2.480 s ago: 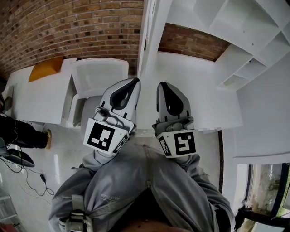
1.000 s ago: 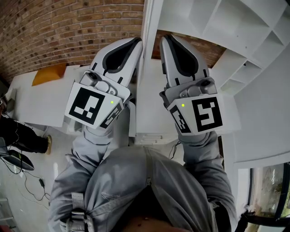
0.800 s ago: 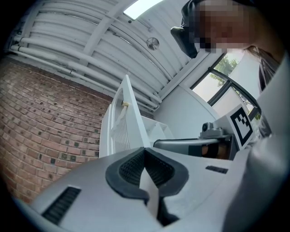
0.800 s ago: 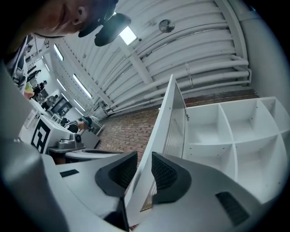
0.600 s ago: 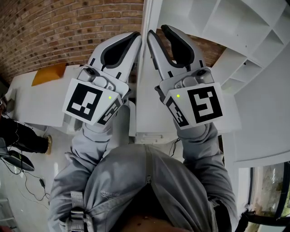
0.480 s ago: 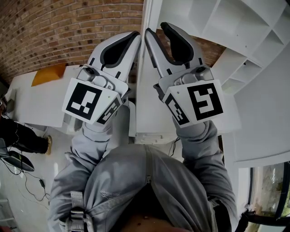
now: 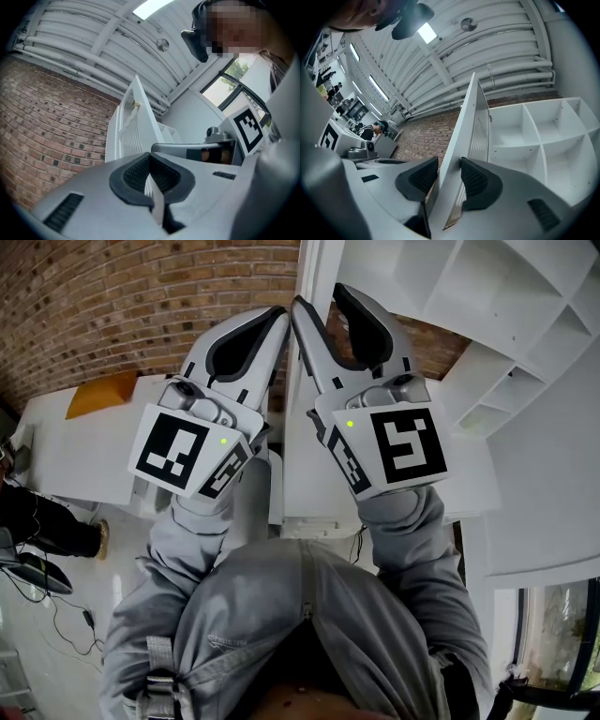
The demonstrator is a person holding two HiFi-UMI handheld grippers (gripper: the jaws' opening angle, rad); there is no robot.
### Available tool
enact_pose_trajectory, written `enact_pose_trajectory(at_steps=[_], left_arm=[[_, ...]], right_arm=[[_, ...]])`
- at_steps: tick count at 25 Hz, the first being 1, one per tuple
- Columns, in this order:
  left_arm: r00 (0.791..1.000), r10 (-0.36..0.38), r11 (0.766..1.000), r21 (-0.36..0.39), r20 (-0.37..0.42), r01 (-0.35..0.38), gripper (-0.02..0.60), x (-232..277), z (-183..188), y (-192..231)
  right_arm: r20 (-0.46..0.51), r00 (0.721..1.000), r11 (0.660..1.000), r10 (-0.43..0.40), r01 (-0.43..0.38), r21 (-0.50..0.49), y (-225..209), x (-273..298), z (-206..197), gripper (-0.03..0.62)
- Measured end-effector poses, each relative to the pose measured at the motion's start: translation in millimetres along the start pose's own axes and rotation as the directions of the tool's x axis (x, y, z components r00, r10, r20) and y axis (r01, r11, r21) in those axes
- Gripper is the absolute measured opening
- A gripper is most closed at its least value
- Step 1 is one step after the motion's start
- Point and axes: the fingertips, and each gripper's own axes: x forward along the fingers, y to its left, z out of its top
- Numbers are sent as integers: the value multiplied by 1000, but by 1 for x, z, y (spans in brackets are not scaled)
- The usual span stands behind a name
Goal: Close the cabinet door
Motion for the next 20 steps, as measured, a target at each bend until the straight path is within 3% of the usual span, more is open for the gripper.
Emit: enact_pose_trajectory(at_steps=[10,20], left_arm=[[1000,-28,999,-24,0,28,5,4,-7,1],[996,-89,994,-65,12,90,5,17,-12,-9]], right_arm=[[31,999,1000,-18,18,19,-2,-2,0,163],[-2,999,999,-33,33,14,-14,-11,1,152]])
